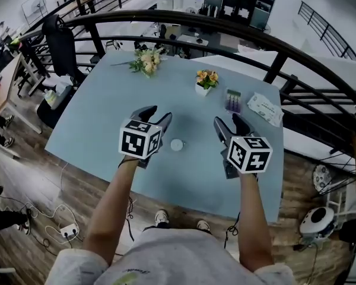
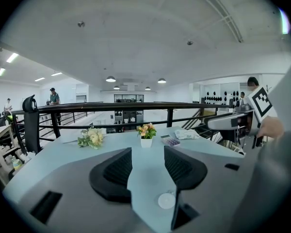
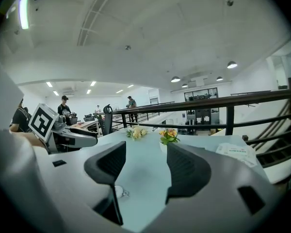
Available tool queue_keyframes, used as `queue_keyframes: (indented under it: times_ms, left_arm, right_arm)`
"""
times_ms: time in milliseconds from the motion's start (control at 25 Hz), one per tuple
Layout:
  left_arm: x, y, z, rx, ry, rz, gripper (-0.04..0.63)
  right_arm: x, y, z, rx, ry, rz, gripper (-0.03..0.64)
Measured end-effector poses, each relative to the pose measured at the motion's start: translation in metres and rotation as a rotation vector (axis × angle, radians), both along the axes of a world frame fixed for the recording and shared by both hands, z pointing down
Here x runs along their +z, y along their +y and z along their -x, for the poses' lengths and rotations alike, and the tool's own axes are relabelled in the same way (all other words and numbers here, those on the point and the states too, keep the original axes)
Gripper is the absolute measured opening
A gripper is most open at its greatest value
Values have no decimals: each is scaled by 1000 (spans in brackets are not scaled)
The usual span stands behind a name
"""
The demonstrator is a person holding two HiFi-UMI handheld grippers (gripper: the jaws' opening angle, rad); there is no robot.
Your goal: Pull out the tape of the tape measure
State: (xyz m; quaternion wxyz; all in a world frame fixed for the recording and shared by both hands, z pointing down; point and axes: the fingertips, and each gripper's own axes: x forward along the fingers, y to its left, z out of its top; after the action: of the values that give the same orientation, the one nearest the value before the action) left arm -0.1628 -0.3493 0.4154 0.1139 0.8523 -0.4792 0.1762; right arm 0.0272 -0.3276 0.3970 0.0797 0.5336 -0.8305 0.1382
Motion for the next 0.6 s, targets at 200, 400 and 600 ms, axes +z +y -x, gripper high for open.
queue_keyframes:
  times_ms: [200,400,600]
  left_arm:
    - [1,-7,-7,83,-7,-1,209]
    - [8,-11,-16,157,-13,1,210]
    - [15,-10,-25,223,-22,15,216]
  right_arm:
    - [-1,7,-3,72,2,-4,249]
    - [3,13,-6,132,4,-5,249]
    - [5,21,-7,176,0,-1,249]
